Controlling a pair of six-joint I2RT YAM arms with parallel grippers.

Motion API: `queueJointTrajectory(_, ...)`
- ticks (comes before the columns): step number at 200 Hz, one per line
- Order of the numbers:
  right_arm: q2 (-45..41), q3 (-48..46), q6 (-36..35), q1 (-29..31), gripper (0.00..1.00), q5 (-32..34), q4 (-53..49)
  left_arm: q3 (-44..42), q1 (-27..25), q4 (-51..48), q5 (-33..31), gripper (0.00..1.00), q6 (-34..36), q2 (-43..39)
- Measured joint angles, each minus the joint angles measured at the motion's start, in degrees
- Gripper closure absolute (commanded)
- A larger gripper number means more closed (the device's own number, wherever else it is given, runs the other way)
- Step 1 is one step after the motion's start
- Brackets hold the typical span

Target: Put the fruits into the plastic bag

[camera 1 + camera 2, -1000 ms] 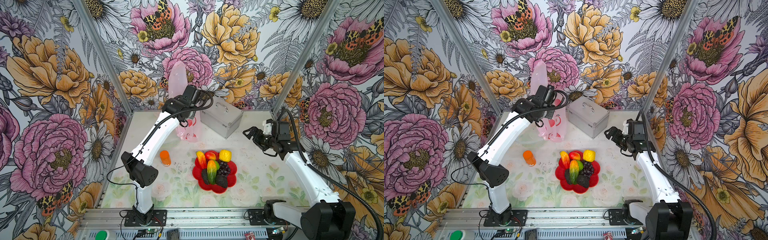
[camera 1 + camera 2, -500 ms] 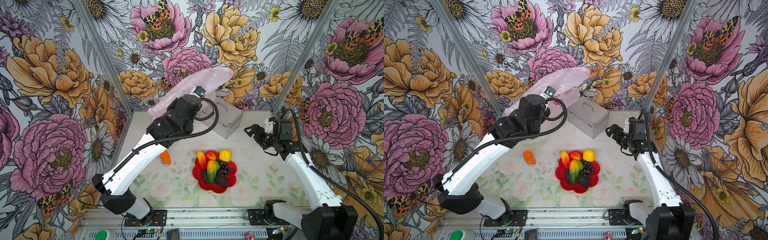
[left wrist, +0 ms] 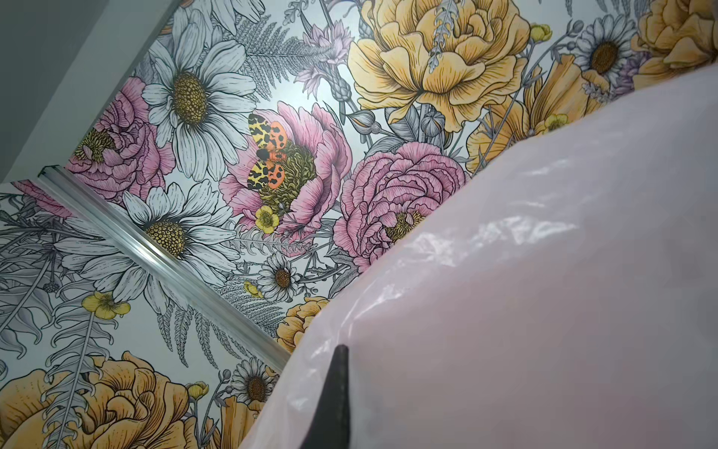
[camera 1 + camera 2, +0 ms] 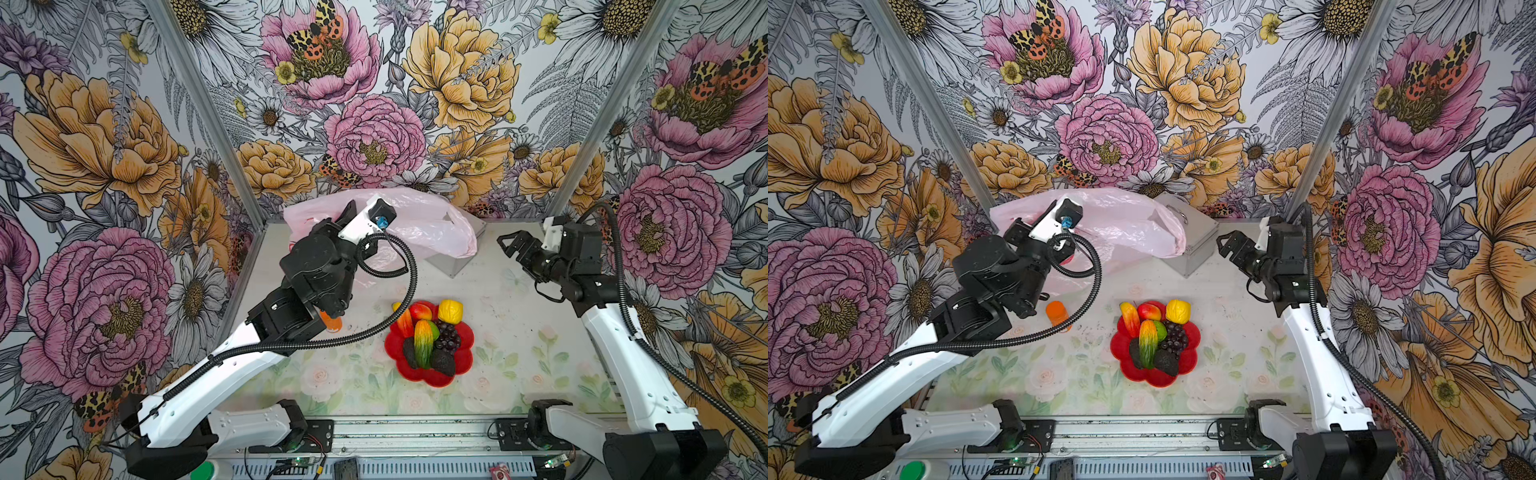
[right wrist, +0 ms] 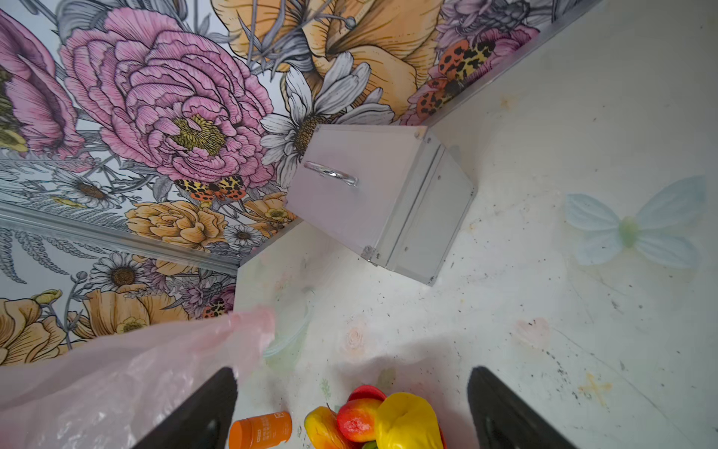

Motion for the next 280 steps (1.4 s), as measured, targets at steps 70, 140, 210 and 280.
queueJointTrajectory(70,5.8,15.0,7.9,0.0,0.01,-17.1,-0.4,0.0,4.2,-1.4,6.3,1.0,-8.1,-1.4)
queueJointTrajectory(140,4.8,4.9,33.9,0.8,0.0,-25.2,-2.0,0.0,6.0,-2.1,9.4,1.0,-10.4,-2.1)
queueJointTrajectory(210,3.0,1.0,58.6,4.0,0.01,-22.5,5.4,0.0,6.1,-2.1,11.3,1.0,-11.9,-2.1)
queueJointTrajectory(280,6.6,0.8,67.6,9.8,0.01,-17.0,7.3,0.0,4.7,-1.6,11.3,1.0,-12.1,-2.0)
